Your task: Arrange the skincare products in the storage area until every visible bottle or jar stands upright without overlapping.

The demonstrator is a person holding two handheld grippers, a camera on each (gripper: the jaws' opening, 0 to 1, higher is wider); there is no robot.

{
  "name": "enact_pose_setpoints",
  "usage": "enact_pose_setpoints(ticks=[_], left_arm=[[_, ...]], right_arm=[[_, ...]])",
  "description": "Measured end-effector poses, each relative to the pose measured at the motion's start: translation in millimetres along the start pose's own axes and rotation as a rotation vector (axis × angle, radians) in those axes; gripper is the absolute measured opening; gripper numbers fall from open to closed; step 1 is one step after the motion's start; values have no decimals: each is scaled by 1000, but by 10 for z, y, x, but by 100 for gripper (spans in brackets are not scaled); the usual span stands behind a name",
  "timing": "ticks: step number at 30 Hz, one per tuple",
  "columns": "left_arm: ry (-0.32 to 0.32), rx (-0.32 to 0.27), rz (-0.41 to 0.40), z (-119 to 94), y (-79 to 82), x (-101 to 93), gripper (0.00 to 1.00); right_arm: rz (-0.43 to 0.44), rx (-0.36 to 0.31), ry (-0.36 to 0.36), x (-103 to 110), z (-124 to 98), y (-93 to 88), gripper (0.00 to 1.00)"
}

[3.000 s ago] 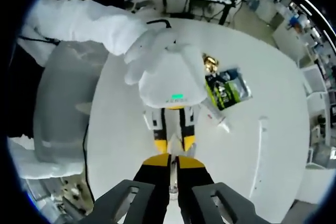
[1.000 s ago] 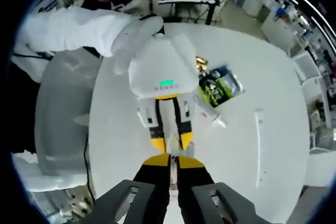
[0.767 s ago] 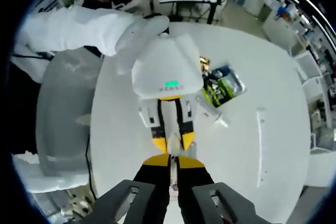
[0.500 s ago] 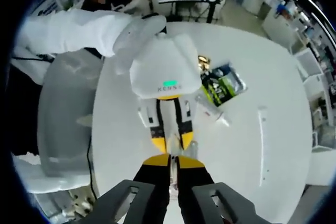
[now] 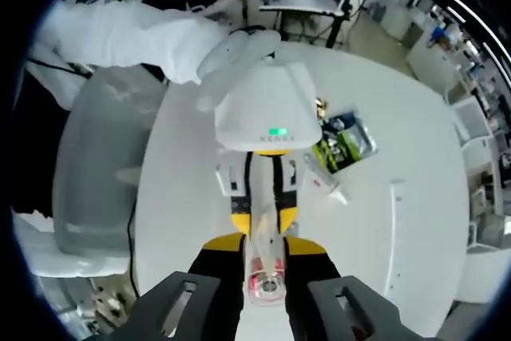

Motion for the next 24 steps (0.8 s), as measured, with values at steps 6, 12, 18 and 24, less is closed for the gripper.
enact_pose_setpoints(ticks=[6,12,18,24], left_arm=[[36,4,2,-92,12,-33,24],[87,7,13,-287,51,-195,26],[150,-8,11,-473,110,-237,28],[197,-6,-3,-598,129,-316,33]], right_arm=[[-15,-30,-32,33,-101,11,22],[2,-114,-75,103,-257,-10,34],[67,-252,-146,115,-493,-42,42],[116,-373,-178,172,-607,-105,53]])
Point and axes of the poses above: the point that each gripper's makers call its tool centre point, and the gripper's own axes: z roughly forward along the fingers, x roughly to its left, y roughly out of its top, the point moved 8 cm from there along -z, roughly backward along the fingers, and after that the axes turned 3 degrees about z, right-handed, at the moved point
